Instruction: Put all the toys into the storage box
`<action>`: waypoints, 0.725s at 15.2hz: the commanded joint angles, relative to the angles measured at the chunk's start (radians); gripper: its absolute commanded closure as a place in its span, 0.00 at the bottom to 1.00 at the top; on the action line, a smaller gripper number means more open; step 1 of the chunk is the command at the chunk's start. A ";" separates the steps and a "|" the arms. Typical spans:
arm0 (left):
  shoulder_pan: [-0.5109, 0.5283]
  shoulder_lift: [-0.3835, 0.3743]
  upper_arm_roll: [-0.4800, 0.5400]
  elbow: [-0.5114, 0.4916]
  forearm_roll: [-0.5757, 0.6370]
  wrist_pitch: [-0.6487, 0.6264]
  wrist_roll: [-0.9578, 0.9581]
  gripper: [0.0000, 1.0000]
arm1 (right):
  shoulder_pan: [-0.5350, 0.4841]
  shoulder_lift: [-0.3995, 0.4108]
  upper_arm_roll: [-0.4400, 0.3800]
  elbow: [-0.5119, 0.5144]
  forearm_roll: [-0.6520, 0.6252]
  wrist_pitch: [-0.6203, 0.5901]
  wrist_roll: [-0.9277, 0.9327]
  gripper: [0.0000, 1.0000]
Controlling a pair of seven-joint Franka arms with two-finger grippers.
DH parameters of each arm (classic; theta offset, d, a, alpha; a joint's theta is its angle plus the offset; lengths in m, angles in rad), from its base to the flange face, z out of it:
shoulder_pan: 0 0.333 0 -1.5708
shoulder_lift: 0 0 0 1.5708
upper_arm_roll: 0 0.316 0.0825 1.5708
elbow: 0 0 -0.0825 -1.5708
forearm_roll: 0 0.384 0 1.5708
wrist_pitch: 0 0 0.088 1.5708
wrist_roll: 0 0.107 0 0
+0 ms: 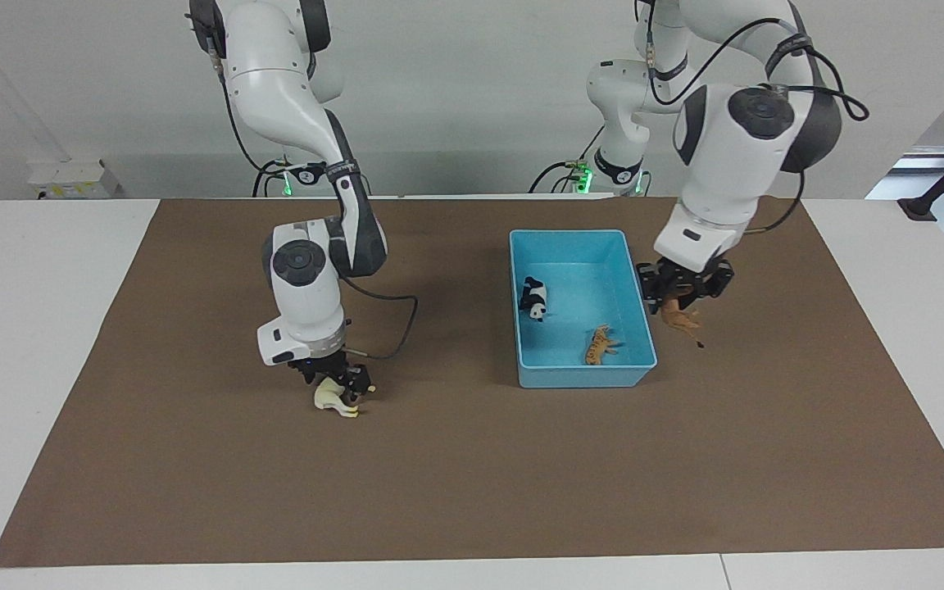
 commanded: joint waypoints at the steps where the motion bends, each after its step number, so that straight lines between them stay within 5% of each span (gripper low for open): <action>1: -0.039 -0.067 0.016 -0.113 0.013 0.034 -0.063 0.00 | -0.018 -0.027 0.015 -0.052 -0.003 0.032 -0.009 1.00; 5: -0.012 -0.070 0.022 -0.121 0.013 0.055 -0.040 0.00 | -0.004 -0.024 0.017 0.084 -0.005 -0.165 -0.016 1.00; 8: 0.082 -0.059 0.025 -0.104 0.013 0.088 -0.017 0.00 | 0.008 -0.027 0.029 0.322 0.001 -0.461 -0.018 1.00; 11: 0.192 -0.073 0.027 -0.060 0.015 0.048 0.125 0.00 | 0.129 0.007 0.028 0.574 0.018 -0.696 0.077 1.00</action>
